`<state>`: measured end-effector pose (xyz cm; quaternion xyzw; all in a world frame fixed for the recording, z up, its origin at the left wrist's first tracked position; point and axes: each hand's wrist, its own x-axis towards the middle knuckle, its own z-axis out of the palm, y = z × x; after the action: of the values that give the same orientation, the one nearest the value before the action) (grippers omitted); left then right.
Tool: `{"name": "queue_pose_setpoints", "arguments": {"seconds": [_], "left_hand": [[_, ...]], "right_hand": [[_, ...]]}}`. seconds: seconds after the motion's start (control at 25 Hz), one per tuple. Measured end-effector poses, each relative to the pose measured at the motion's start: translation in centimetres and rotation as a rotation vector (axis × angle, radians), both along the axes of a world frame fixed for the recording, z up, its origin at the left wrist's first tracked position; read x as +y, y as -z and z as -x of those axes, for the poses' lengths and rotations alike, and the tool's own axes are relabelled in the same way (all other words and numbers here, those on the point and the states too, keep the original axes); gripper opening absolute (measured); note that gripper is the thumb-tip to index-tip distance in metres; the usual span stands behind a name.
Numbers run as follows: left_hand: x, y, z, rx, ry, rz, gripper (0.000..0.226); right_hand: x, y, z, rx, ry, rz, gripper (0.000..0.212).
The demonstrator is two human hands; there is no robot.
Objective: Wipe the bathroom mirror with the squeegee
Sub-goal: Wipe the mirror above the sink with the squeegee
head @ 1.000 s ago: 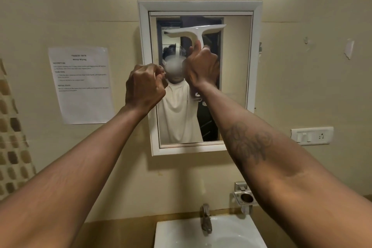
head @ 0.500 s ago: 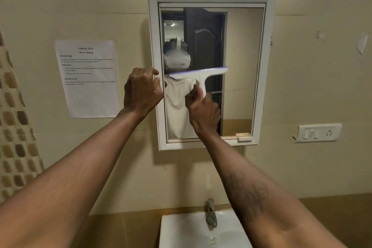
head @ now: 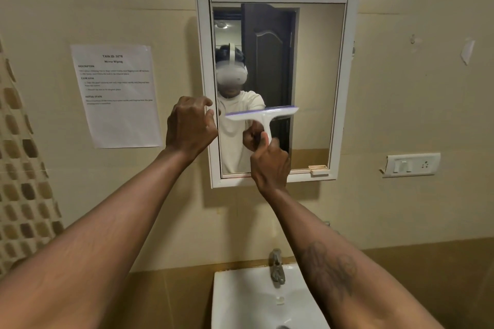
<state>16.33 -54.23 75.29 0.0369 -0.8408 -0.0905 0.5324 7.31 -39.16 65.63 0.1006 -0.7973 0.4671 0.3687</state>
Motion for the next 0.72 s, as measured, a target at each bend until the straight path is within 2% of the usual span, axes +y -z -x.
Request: {"name": "queue_pose_setpoints", "arguments": {"seconds": [0.12, 0.2, 0.36, 0.48, 0.64, 0.72], "left_hand": [[-0.3, 0.1, -0.2, 0.011, -0.01, -0.01, 0.025], [-0.5, 0.3, -0.3, 0.012, -0.012, -0.008, 0.024], [-1.4, 0.6, -0.1, 0.01, -0.004, 0.009, 0.023], [-2.0, 0.8, 0.1, 0.0, -0.014, -0.013, 0.021], [-2.4, 2.2, 0.2, -0.004, -0.004, -0.038, 0.02], [-2.5, 3.1, 0.2, -0.031, -0.002, -0.042, 0.02]], "right_hand": [[-1.1, -4.1, 0.3, 0.084, 0.051, -0.047, 0.049], [-2.3, -6.6, 0.7, 0.06, 0.048, 0.022, 0.05], [-4.1, -8.6, 1.2, 0.025, 0.059, -0.044, 0.049], [-4.2, -7.6, 1.7, 0.017, 0.068, -0.023, 0.05], [-3.7, -4.2, 1.3, 0.037, 0.127, -0.124, 0.048], [-3.8, -1.8, 0.7, 0.041, 0.09, -0.072, 0.049]]}}
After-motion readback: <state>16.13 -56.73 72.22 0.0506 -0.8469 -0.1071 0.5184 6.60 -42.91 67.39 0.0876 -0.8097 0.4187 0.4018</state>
